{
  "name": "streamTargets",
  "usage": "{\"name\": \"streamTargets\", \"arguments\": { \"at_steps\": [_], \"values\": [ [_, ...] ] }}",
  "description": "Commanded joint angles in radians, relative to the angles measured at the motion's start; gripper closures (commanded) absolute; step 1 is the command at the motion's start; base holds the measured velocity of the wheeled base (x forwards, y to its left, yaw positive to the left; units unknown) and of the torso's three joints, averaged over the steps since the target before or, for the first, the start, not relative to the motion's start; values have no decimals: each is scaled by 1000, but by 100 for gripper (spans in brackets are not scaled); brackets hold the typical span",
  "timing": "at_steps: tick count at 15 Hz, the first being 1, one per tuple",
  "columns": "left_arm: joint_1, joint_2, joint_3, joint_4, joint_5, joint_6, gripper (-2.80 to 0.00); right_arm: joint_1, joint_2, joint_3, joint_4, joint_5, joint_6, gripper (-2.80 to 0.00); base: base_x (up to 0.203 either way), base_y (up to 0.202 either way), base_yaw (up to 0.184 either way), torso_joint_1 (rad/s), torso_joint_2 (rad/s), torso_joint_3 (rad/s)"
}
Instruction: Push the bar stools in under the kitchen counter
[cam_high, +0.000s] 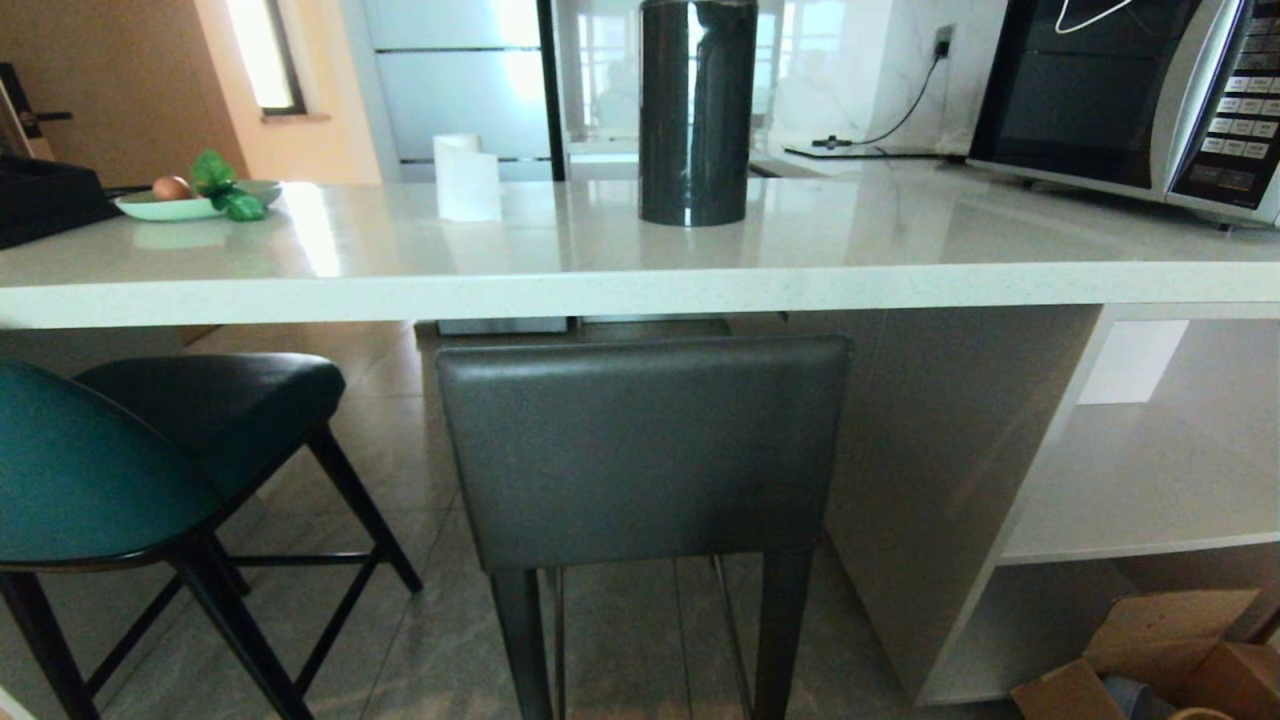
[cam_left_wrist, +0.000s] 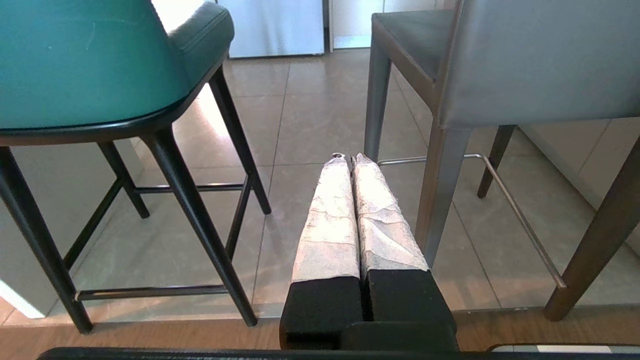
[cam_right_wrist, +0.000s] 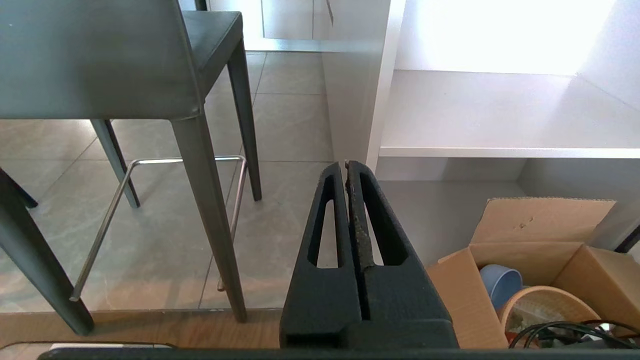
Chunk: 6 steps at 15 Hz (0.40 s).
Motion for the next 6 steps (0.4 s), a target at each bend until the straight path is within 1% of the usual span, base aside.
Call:
{"name": "streamTargets", "arguments": {
  "at_steps": [1,6],
  "values": [
    [1,2,3,0,0,0,0,0,2,5,-1,4,-4,0,0,0,0,0,0,0],
    [-1,2,3,0,0,-1,0,0,2,3,-1,-1,3,0,0,0,0,0,0,0]
  ]
}}
